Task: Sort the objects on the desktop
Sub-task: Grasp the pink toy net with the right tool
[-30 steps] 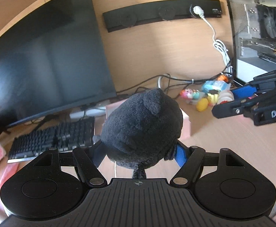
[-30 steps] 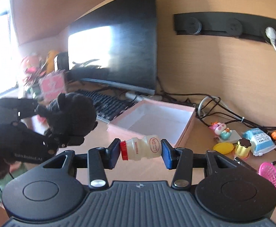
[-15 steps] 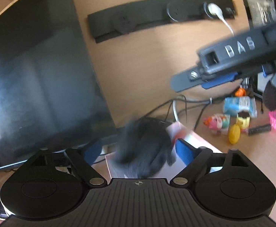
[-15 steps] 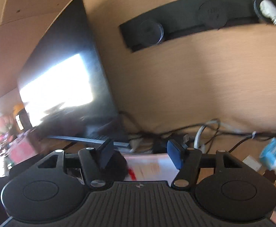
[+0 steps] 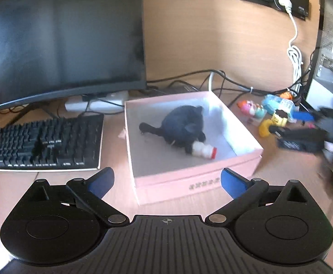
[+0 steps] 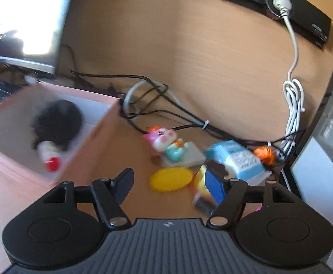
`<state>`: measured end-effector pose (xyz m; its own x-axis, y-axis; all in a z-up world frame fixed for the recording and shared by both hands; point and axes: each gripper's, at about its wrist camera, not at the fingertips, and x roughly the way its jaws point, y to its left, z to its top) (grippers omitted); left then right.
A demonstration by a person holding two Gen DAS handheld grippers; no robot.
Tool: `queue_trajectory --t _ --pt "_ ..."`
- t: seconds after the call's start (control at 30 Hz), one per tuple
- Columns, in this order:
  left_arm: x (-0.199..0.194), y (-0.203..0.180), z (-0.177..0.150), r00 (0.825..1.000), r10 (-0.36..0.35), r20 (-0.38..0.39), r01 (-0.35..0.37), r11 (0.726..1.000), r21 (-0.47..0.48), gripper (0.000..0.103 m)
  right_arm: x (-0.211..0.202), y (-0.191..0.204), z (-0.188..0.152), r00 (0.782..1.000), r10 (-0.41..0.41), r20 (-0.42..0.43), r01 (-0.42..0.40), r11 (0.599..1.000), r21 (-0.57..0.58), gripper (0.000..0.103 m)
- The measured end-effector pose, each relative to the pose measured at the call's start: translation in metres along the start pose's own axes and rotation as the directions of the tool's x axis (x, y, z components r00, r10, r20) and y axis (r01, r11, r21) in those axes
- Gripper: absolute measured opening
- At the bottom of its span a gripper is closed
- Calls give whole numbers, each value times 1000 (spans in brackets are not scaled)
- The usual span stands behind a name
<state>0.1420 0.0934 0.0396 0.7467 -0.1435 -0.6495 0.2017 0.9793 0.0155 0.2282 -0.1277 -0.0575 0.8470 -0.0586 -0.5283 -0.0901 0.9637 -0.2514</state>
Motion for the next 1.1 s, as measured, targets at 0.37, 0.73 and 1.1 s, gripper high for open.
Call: queue_trajectory --t 0.37,0.73,1.1 --pt "-8 -30 -21 996 -10 -88 19 995 101 103 95 4 31 998 8 -66 -12 998 -64 43" --pt "7 -76 -36 984 -103 -148 122 984 126 103 -66 -38 -38 976 212 -50 -207 974 91 58" --pt "-11 -115 -46 982 -126 -138 148 975 163 103 -23 -54 -81 979 -176 -101 145 954 -261 10"
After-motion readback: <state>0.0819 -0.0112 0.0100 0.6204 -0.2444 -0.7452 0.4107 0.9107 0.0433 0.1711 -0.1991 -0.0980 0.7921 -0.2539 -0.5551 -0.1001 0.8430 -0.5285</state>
